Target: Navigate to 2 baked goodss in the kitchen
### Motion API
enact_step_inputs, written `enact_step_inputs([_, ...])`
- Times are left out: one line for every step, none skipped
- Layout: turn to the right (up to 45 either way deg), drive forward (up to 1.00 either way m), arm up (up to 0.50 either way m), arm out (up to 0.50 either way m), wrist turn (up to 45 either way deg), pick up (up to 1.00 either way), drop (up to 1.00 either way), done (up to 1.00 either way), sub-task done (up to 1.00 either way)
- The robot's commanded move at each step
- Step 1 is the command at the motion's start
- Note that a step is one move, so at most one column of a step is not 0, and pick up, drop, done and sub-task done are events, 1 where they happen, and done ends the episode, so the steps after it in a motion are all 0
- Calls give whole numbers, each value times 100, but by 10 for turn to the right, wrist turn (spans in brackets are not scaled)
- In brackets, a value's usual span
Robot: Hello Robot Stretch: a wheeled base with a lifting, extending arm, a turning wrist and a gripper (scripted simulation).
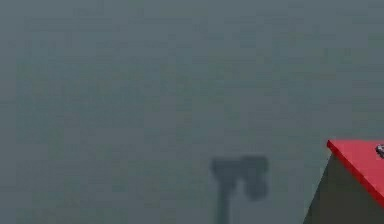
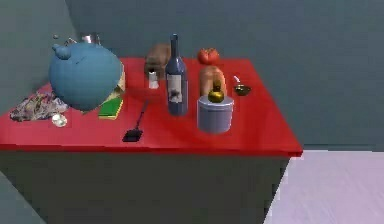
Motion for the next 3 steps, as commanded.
enact_step_inputs([450, 0, 0, 0, 0, 0, 0, 0, 0])
enact_step_inputs([360, 0, 0, 0, 0, 0, 0, 0, 0])
enact_step_inputs([0, 0, 0, 0, 0, 0, 0, 100, 0])
